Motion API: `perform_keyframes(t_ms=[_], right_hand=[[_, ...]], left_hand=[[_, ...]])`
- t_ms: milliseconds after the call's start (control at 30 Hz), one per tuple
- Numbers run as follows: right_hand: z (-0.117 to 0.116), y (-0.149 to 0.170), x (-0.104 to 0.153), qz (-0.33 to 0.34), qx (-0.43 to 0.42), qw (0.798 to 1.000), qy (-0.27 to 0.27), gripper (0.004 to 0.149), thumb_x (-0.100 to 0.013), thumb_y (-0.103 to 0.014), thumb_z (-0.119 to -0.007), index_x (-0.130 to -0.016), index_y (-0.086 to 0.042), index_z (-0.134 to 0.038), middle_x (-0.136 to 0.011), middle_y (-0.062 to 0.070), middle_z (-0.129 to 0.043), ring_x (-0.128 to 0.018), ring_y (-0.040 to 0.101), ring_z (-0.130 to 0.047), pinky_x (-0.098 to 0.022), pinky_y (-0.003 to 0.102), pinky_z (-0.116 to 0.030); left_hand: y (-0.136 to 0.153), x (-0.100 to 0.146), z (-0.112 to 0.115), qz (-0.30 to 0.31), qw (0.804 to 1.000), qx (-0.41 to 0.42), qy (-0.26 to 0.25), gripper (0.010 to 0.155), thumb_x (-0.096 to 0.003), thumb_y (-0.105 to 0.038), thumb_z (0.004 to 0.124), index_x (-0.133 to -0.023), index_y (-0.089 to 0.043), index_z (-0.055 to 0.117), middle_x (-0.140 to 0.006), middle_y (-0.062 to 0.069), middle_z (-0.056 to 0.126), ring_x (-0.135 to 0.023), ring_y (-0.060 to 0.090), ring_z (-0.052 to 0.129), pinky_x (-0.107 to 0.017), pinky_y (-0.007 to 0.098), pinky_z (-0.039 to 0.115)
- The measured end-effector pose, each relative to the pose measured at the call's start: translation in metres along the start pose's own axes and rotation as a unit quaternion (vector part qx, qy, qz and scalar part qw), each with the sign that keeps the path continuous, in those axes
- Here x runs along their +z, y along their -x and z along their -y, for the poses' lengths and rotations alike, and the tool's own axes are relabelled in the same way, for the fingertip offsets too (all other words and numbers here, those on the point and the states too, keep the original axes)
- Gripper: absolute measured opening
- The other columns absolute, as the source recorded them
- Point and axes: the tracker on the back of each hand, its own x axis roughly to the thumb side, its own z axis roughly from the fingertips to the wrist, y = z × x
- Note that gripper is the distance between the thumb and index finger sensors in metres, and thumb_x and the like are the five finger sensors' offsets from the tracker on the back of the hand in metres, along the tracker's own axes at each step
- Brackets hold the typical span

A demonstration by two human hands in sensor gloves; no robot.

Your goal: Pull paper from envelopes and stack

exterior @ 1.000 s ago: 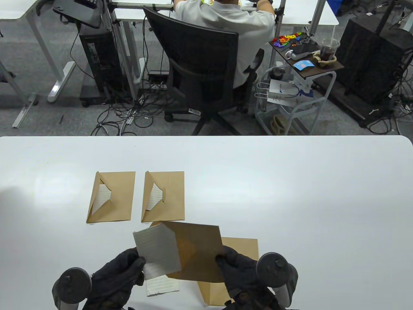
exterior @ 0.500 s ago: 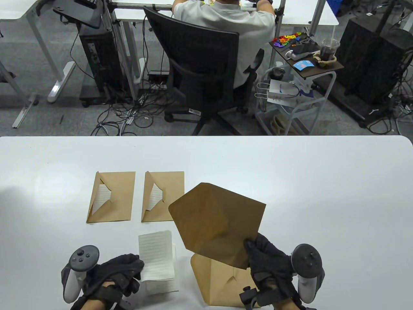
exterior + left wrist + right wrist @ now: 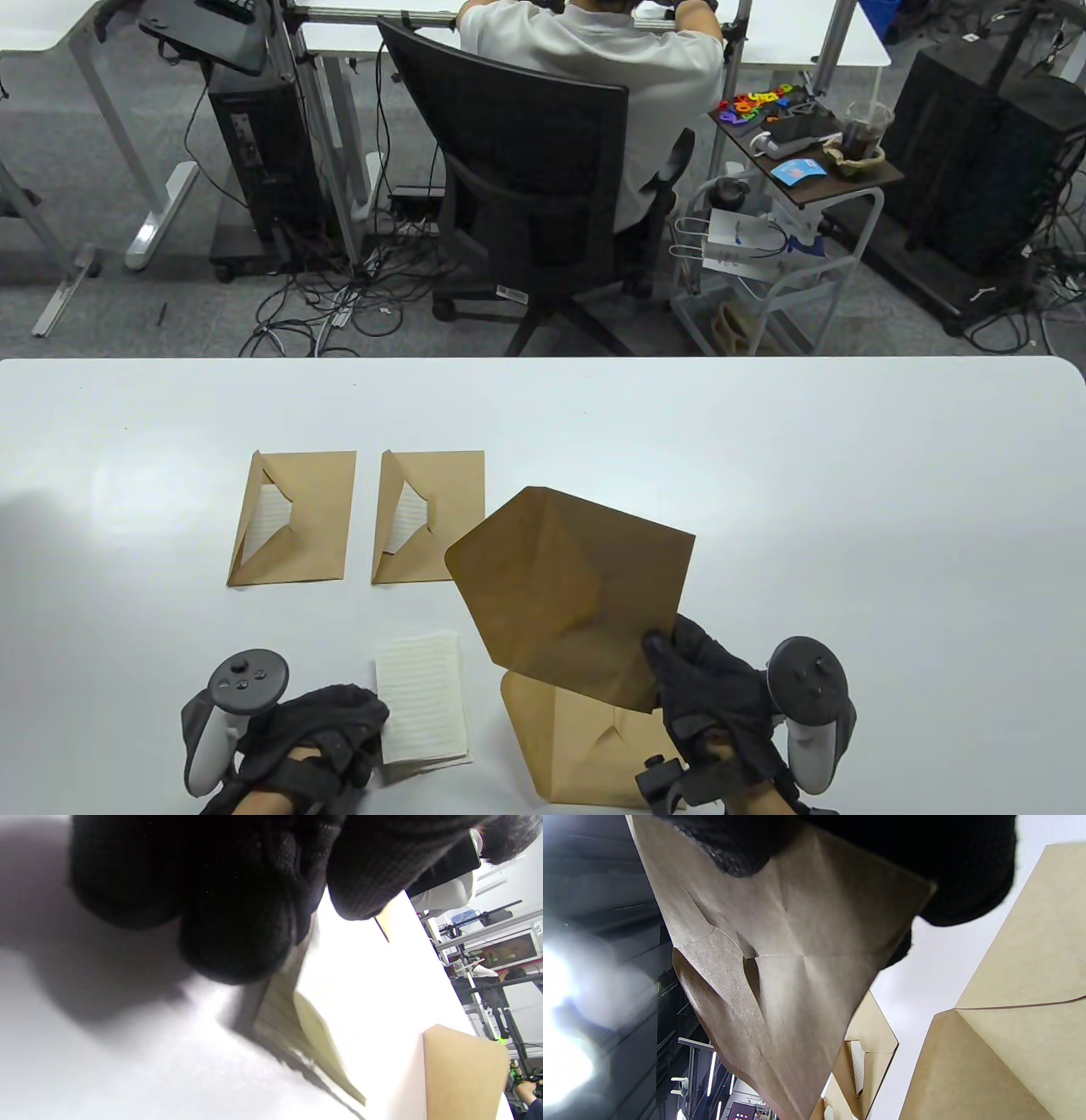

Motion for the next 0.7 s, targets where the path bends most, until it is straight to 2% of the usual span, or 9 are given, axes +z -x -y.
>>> perform_keyframes(t_ms=[133,233,267,333,367,400,500,567,700], right_hand=[[0.001,0.0,-0.001,-0.006,-0.001,1.0,0.001,0.044,-0.043,-0.033,-0.079,-0.085,-0.018,-0.083,-0.067,0.009,-0.103,-0.046,0.029,-0.108,-0.035,0.049,-0.09],[0.002,0.001,-0.001,-0.011,-0.007,1.0,0.005,0.044,-0.044,-0.033,-0.079,-0.085,-0.018,-0.083,-0.067,0.009,-0.103,-0.046,0.03,-0.108,-0.035,0.049,-0.09],[0.002,0.001,-0.001,-0.012,-0.009,1.0,0.005,0.044,-0.044,-0.033,-0.079,-0.085,-0.018,-0.083,-0.067,0.009,-0.103,-0.046,0.029,-0.108,-0.035,0.049,-0.09],[0.002,0.001,-0.002,-0.013,-0.008,1.0,0.004,0.044,-0.044,-0.033,-0.079,-0.085,-0.019,-0.083,-0.067,0.009,-0.103,-0.046,0.03,-0.108,-0.035,0.049,-0.089],[0.002,0.001,-0.002,-0.014,-0.008,1.0,0.004,0.044,-0.044,-0.033,-0.079,-0.085,-0.019,-0.083,-0.067,0.009,-0.103,-0.046,0.03,-0.108,-0.035,0.049,-0.09],[0.002,0.001,-0.002,-0.016,-0.008,1.0,0.005,0.044,-0.044,-0.033,-0.078,-0.085,-0.019,-0.083,-0.067,0.009,-0.103,-0.046,0.03,-0.108,-0.035,0.049,-0.09],[0.005,0.001,-0.002,-0.022,-0.015,1.0,0.004,0.044,-0.044,-0.033,-0.078,-0.085,-0.019,-0.083,-0.068,0.009,-0.103,-0.047,0.03,-0.108,-0.035,0.049,-0.089],[0.007,0.001,-0.003,-0.026,-0.024,0.999,0.003,0.044,-0.044,-0.033,-0.078,-0.085,-0.019,-0.083,-0.068,0.01,-0.103,-0.047,0.03,-0.108,-0.035,0.05,-0.089],[0.012,0.005,-0.004,-0.042,-0.029,0.999,-0.003,0.044,-0.044,-0.033,-0.078,-0.085,-0.019,-0.083,-0.069,0.01,-0.102,-0.048,0.031,-0.107,-0.036,0.05,-0.088]], left_hand=[[0.0,0.01,-0.012,0.001,1.0,0.009,-0.019,0.06,-0.0529,-0.044,0.09,-0.096,-0.003,0.083,-0.076,0.015,0.097,-0.039,0.024,0.113,-0.031,0.046,0.095],[-0.002,0.02,-0.027,0.046,0.995,0.006,-0.089,0.065,-0.0558,-0.05,0.081,-0.102,-0.005,0.075,-0.085,0.016,0.091,-0.052,0.03,0.11,-0.04,0.05,0.091],[-0.005,0.024,-0.032,0.086,0.988,-0.013,-0.127,0.068,-0.0559,-0.053,0.079,-0.105,-0.007,0.07,-0.091,0.017,0.086,-0.062,0.033,0.107,-0.046,0.052,0.088],[-0.012,0.033,-0.038,0.13,0.966,-0.077,-0.209,0.075,-0.055,-0.058,0.077,-0.111,-0.011,0.06,-0.104,0.015,0.073,-0.093,0.044,0.087,-0.061,0.059,0.078],[-0.016,0.036,-0.039,0.145,0.95,-0.126,-0.245,0.083,-0.0529,-0.062,0.077,-0.115,-0.014,0.05,-0.113,0.014,0.061,-0.108,0.049,0.064,-0.069,0.065,0.065],[-0.02,0.038,-0.039,0.165,0.931,-0.194,-0.262,0.089,-0.0528,-0.066,0.075,-0.117,-0.016,0.039,-0.119,0.011,0.048,-0.115,0.047,0.041,-0.075,0.067,0.05],[-0.025,0.041,-0.04,0.179,0.886,-0.306,-0.3,0.098,-0.0503,-0.075,0.072,-0.12,-0.024,0.025,-0.124,0.006,0.023,-0.115,0.043,0.013,-0.076,0.07,0.029],[-0.025,0.041,-0.04,0.161,0.883,-0.322,-0.3,0.101,-0.0484,-0.079,0.071,-0.12,-0.028,0.02,-0.123,0.004,0.012,-0.112,0.042,0.001,-0.074,0.072,0.02],[-0.021,0.033,-0.041,0.131,0.87,-0.367,-0.303,0.102,-0.0469,-0.082,0.068,-0.12,-0.031,0.018,-0.123,0.003,0.008,-0.111,0.043,-0.001,-0.072,0.074,0.017]])
